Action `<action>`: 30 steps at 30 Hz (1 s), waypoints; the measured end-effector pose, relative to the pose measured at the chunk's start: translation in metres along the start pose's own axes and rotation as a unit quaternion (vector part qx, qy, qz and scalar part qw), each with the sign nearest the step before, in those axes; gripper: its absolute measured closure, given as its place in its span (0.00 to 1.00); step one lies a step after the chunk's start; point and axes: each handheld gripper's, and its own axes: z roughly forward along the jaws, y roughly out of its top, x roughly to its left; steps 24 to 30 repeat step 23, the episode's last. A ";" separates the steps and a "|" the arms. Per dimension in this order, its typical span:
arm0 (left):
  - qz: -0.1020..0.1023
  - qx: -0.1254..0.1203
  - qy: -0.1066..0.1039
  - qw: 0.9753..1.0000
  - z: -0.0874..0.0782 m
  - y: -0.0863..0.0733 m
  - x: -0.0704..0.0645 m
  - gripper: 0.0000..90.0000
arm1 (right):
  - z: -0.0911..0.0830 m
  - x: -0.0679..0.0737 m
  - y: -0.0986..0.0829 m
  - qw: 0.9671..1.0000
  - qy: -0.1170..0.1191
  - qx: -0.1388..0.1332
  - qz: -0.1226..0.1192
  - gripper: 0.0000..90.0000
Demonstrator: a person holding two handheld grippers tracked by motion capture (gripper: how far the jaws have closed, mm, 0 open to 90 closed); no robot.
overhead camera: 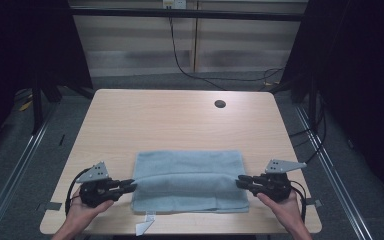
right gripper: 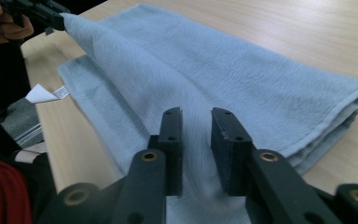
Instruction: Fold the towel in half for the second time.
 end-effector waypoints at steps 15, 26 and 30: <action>-0.077 -0.015 0.105 0.991 0.006 0.010 0.057 0.44 | -0.005 -0.018 -0.003 0.995 -0.083 -0.037 0.038 0.55; -0.090 -0.018 0.144 0.985 -0.007 -0.013 0.056 0.32 | -0.010 -0.034 -0.020 0.986 -0.146 -0.038 0.075 0.43; -0.090 -0.018 0.144 0.985 -0.007 -0.013 0.056 0.32 | -0.010 -0.034 -0.020 0.986 -0.146 -0.038 0.075 0.43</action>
